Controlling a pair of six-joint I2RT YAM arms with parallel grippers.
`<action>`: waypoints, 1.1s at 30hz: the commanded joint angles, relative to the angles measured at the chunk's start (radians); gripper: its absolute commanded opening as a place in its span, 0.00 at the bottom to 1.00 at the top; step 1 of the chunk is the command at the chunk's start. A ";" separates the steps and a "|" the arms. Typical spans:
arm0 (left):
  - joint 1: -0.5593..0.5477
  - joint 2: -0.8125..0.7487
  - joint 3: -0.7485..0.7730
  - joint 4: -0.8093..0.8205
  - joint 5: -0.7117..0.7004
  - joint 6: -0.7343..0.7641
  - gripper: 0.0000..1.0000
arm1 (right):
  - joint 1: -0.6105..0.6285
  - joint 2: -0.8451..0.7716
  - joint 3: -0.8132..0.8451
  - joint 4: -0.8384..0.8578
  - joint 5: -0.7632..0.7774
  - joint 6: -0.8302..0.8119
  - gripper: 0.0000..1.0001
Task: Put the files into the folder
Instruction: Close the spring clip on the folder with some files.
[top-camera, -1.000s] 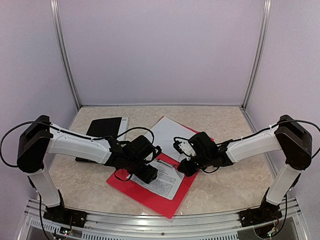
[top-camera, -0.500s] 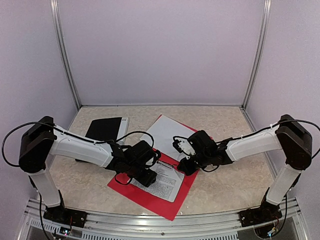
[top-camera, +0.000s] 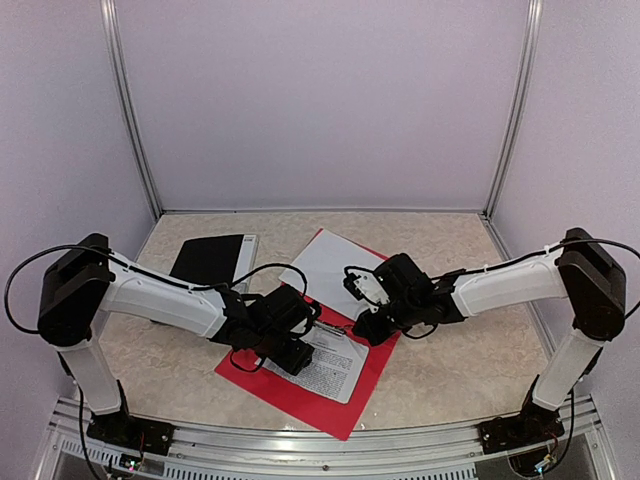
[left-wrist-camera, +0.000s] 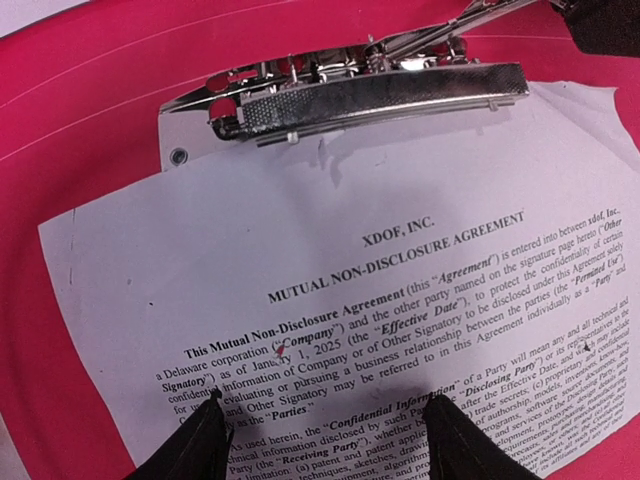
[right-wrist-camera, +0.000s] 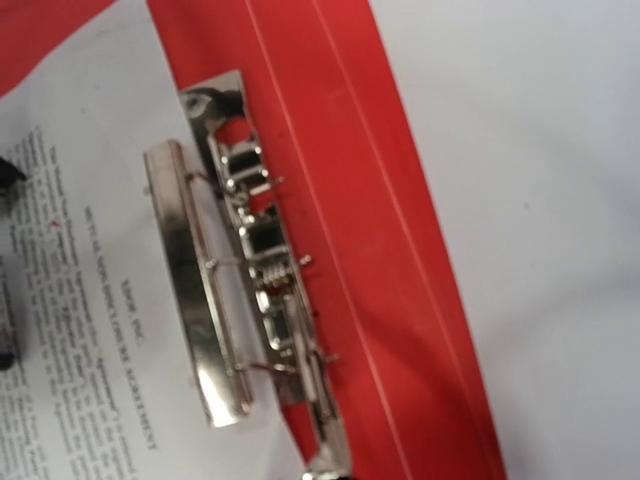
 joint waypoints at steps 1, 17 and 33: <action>-0.009 0.032 -0.024 -0.003 -0.002 -0.012 0.64 | 0.018 -0.040 0.051 0.000 -0.016 -0.012 0.07; -0.011 0.021 -0.028 -0.005 -0.011 -0.007 0.64 | 0.043 -0.023 0.120 -0.023 -0.025 -0.024 0.08; -0.010 0.012 -0.035 -0.007 -0.026 -0.010 0.64 | 0.051 0.048 0.161 0.009 -0.047 -0.032 0.10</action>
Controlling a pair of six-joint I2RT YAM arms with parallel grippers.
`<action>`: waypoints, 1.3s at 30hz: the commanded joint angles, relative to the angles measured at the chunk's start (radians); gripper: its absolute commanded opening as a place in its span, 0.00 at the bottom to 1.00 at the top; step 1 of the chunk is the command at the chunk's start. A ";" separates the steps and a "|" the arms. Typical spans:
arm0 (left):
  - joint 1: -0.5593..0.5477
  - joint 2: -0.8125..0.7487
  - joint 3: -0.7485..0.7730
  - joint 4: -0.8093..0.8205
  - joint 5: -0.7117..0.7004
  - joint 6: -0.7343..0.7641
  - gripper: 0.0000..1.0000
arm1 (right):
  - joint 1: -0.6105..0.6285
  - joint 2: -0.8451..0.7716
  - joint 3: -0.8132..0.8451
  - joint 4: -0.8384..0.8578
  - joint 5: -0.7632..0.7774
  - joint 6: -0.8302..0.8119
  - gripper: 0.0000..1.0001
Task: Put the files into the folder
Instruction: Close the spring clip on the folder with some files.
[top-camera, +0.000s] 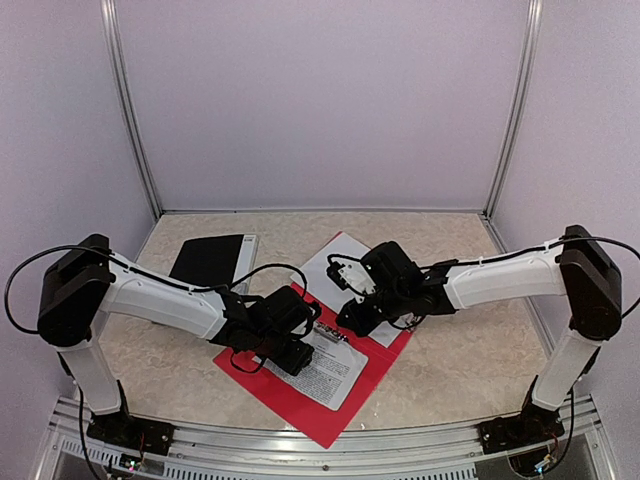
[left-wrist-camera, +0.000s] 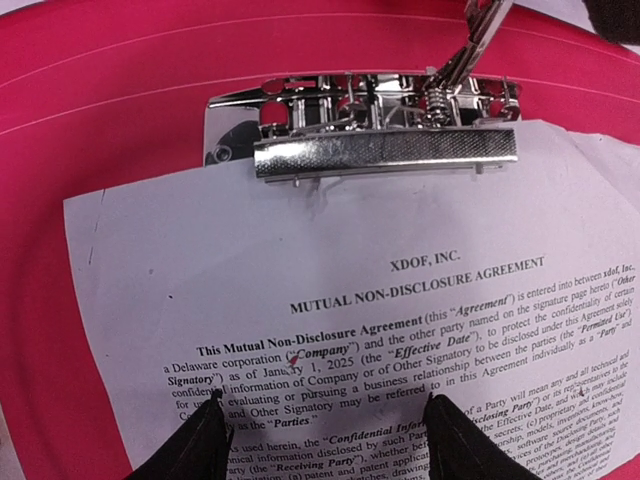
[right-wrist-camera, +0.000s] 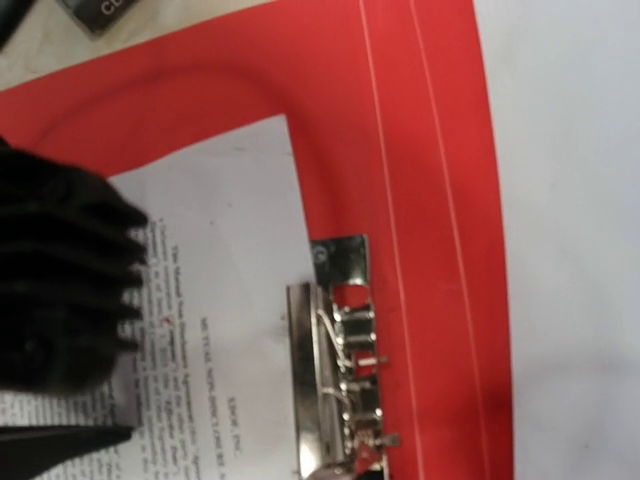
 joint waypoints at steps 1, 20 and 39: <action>-0.004 0.010 -0.028 -0.021 -0.003 -0.012 0.64 | 0.012 0.030 0.038 0.049 -0.031 -0.008 0.10; -0.005 0.007 -0.034 -0.014 -0.006 -0.018 0.64 | 0.012 0.039 0.046 0.042 -0.011 -0.011 0.35; -0.004 -0.001 -0.021 -0.014 0.003 -0.022 0.64 | 0.012 -0.091 -0.163 0.066 0.025 0.000 0.48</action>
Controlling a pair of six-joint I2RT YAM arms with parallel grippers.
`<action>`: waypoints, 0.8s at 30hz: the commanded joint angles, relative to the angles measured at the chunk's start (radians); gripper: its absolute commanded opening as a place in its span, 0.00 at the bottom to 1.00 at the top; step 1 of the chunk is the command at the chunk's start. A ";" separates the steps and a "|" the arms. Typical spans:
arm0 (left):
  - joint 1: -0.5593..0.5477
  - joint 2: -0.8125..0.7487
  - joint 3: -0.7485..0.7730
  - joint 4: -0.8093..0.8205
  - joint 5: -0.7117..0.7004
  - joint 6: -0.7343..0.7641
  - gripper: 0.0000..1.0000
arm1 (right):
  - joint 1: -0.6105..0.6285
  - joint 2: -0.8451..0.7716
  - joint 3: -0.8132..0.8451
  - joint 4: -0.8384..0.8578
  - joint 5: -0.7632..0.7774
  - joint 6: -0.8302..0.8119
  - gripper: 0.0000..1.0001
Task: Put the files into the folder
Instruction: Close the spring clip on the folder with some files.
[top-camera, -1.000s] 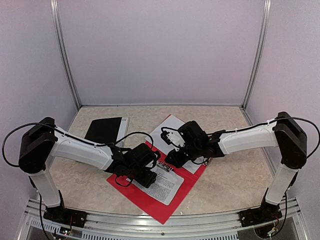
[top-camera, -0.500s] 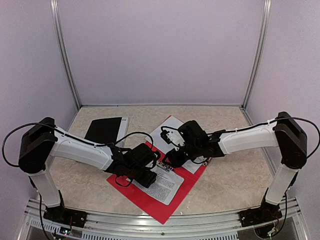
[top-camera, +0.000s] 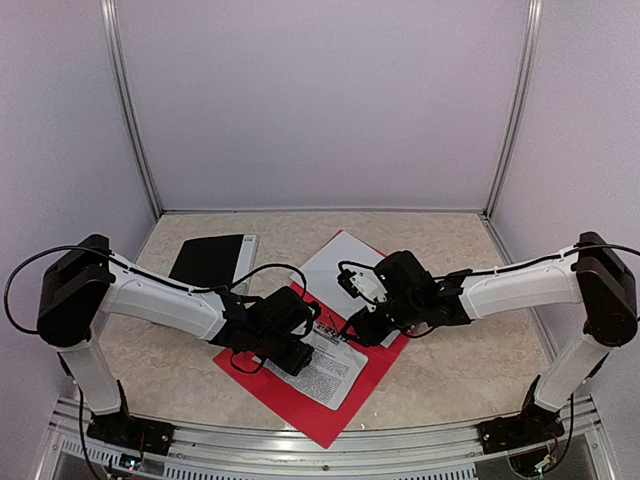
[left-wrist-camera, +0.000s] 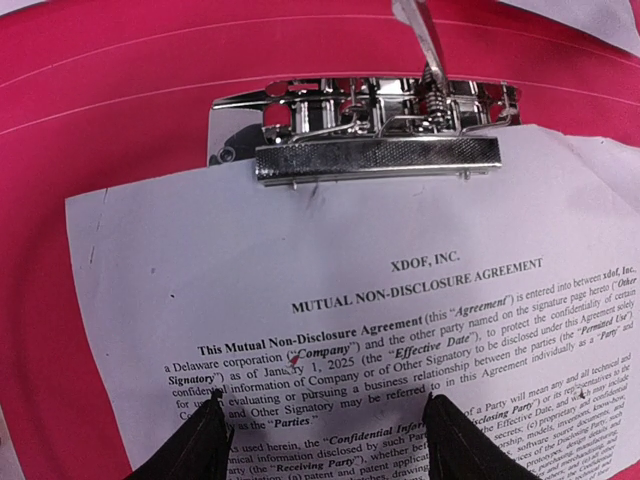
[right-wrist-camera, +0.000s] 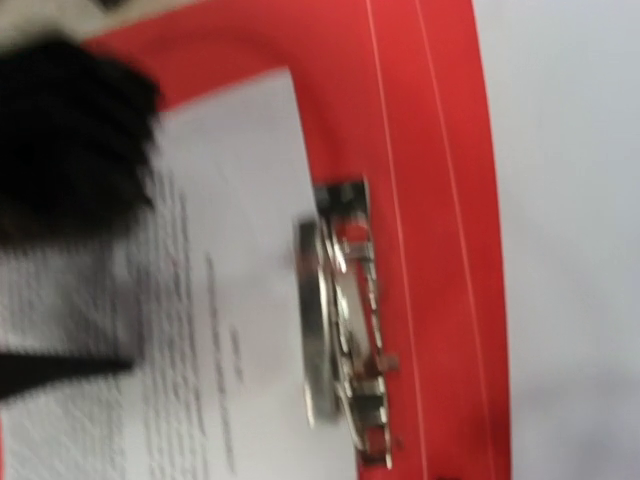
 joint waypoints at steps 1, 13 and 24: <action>-0.004 0.001 -0.016 -0.025 0.011 -0.020 0.64 | 0.009 0.006 -0.054 0.034 0.019 -0.002 0.50; -0.004 0.001 -0.019 -0.021 0.010 -0.022 0.64 | 0.009 0.142 -0.034 0.149 0.009 -0.022 0.54; -0.004 -0.002 -0.020 -0.021 0.008 -0.022 0.64 | 0.010 0.203 -0.017 0.206 0.009 -0.027 0.51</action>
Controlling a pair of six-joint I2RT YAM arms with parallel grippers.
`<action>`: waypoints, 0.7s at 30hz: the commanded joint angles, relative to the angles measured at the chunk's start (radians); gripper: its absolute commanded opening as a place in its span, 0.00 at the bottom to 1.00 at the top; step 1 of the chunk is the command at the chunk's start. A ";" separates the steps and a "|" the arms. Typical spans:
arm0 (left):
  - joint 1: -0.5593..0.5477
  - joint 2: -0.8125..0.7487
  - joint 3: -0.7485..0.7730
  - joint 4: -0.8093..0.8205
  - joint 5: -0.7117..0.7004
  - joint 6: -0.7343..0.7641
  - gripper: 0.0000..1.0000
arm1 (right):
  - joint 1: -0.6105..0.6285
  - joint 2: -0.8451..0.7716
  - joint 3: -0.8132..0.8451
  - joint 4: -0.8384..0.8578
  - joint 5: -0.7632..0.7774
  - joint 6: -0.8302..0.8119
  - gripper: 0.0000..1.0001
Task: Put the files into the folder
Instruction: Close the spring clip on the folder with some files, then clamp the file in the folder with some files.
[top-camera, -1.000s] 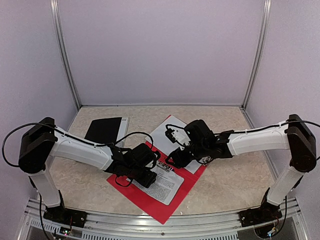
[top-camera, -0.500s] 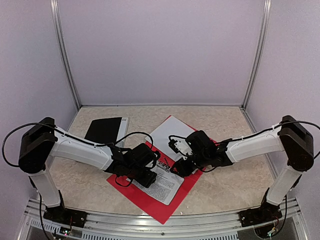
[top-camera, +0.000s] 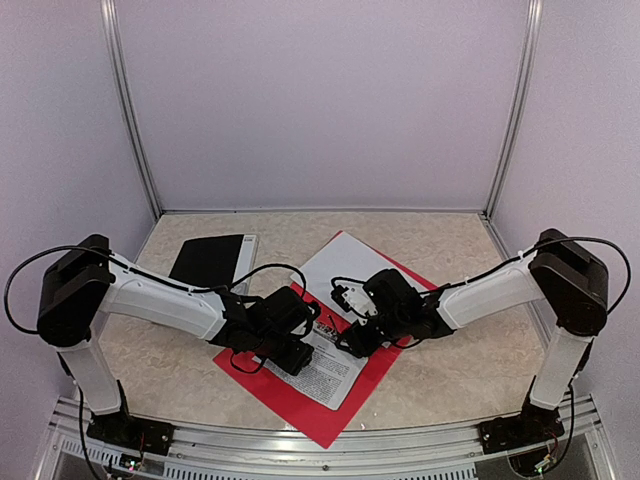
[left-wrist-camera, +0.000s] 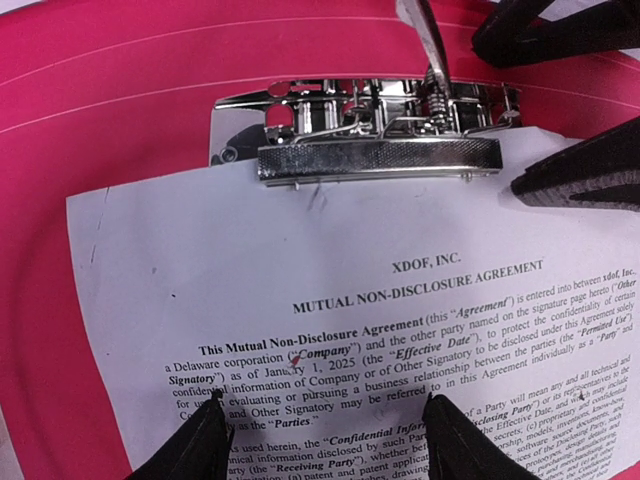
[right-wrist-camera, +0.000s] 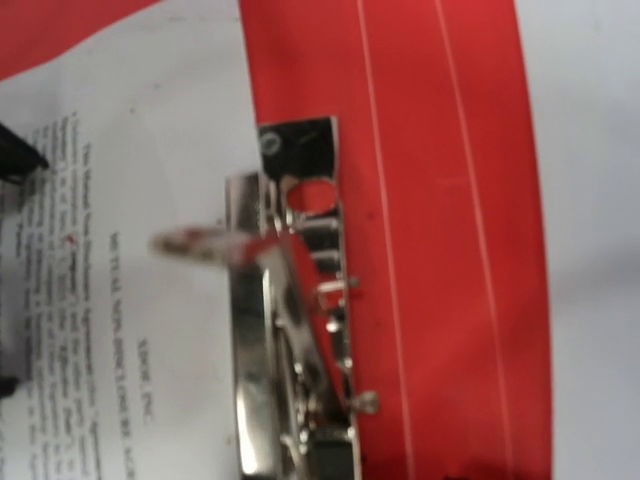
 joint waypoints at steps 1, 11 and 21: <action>-0.003 -0.002 -0.020 -0.023 0.008 -0.014 0.64 | 0.009 0.035 0.021 0.042 -0.002 -0.010 0.50; -0.002 -0.009 -0.012 -0.024 0.008 -0.010 0.65 | 0.008 -0.004 -0.005 0.052 -0.002 0.004 0.50; -0.001 -0.008 0.002 -0.026 0.011 -0.008 0.65 | 0.021 -0.113 -0.089 0.031 0.048 0.029 0.49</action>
